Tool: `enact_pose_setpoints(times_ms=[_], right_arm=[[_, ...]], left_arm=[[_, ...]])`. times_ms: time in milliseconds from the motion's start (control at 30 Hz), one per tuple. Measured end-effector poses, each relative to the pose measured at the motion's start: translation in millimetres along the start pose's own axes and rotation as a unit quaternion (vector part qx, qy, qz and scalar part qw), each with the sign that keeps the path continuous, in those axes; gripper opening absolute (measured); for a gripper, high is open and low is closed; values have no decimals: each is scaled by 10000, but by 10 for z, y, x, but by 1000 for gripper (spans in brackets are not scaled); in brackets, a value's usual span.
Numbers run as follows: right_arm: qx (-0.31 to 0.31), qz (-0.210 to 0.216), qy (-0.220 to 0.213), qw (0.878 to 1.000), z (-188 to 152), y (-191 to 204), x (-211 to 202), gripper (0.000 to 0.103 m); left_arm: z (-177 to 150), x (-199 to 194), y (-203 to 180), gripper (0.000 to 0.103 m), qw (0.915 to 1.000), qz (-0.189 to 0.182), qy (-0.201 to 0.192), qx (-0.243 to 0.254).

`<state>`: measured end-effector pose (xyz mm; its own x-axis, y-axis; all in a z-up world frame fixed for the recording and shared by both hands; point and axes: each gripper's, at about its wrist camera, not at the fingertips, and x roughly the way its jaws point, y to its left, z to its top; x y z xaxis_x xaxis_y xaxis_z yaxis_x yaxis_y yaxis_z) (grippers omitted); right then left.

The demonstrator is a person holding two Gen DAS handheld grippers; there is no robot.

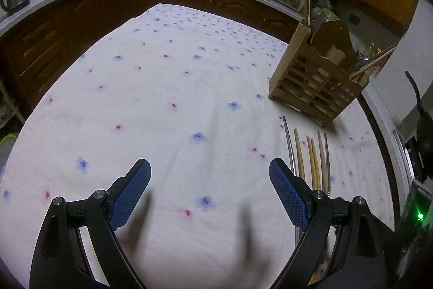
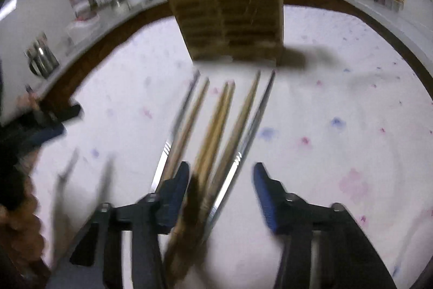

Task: Organize utensils
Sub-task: 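Move both open grippers back over the remaining chopsticks, then grasp a metal chopstick with the left gripper while the right grasps a wooden one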

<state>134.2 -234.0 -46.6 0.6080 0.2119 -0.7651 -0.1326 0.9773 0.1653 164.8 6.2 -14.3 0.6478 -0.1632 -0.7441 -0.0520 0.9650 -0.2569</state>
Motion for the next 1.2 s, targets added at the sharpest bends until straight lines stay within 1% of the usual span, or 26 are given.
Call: enact_pose_setpoints(times_ms=[33, 100, 133, 200, 233, 267, 300, 333, 400, 467, 567, 700, 767, 800, 867, 1033, 1067, 1100, 1133, 1200], right_arm=[[33, 30, 20, 10000, -4, -39, -16, 39], [131, -98, 63, 9998, -23, -149, -66, 36], [173, -188, 94, 9996, -45, -215, -88, 29], [268, -281, 87, 9992, -105, -350, -157, 22], [331, -321, 80, 9989, -127, -413, -199, 21], [425, -311, 78, 9986, -130, -478, -236, 23], [525, -285, 78, 9982, -141, -531, -266, 28], [618, -307, 74, 9976, -137, -577, -287, 28], [802, -134, -59, 9967, -102, -649, -337, 28], [858, -16, -198, 9961, -17, -660, -365, 28], [746, 118, -380, 9964, 186, -644, -339, 28], [578, 307, -357, 9972, 486, -597, -167, 28], [395, 493, -264, 9977, 590, -538, -99, 28], [286, 570, -199, 9978, 626, -503, -51, 28], [5, 549, -34, 9985, 673, -445, 59, 28], [-451, 585, 373, 9966, 711, -326, 388, 27], [-509, 519, 427, 9964, 702, -316, 444, 24], [-559, 418, 436, 9966, 694, -310, 488, 18], [-580, 335, 339, 9972, 692, -315, 475, 10], [-416, 322, 337, 9980, 695, -384, 468, 9]], left_arm=[[1, 8, -13, 91, 10000, 9, 15, 32], [-1, 33, -45, 91, 9999, 7, 77, 93], [-7, 46, -63, 91, 9999, -11, 107, 122], [-12, 87, -111, 91, 9996, -18, 179, 201], [-9, 110, -137, 91, 9995, -24, 210, 244], [1, 143, -180, 91, 9992, -23, 255, 307], [18, 170, -220, 91, 9990, -7, 282, 349], [39, 194, -264, 91, 9988, -5, 295, 399], [90, 251, -365, 91, 9981, -32, 309, 537], [154, 342, -483, 91, 9968, 24, 366, 708], [268, 499, -653, 91, 9950, 13, 440, 901], [382, 678, -800, 87, 9929, -10, 588, 1030], [440, 759, -837, 82, 9921, -29, 672, 1061], [459, 782, -843, 81, 9919, -27, 686, 1067], [503, 821, -838, 80, 9918, -29, 703, 1067], [558, 910, -873, 78, 9908, -58, 763, 1117], [561, 928, -887, 77, 9905, -63, 778, 1130], [563, 945, -904, 77, 9902, -68, 790, 1148], [563, 961, -922, 77, 9899, -68, 796, 1167], [557, 996, -962, 75, 9890, -72, 816, 1229]])
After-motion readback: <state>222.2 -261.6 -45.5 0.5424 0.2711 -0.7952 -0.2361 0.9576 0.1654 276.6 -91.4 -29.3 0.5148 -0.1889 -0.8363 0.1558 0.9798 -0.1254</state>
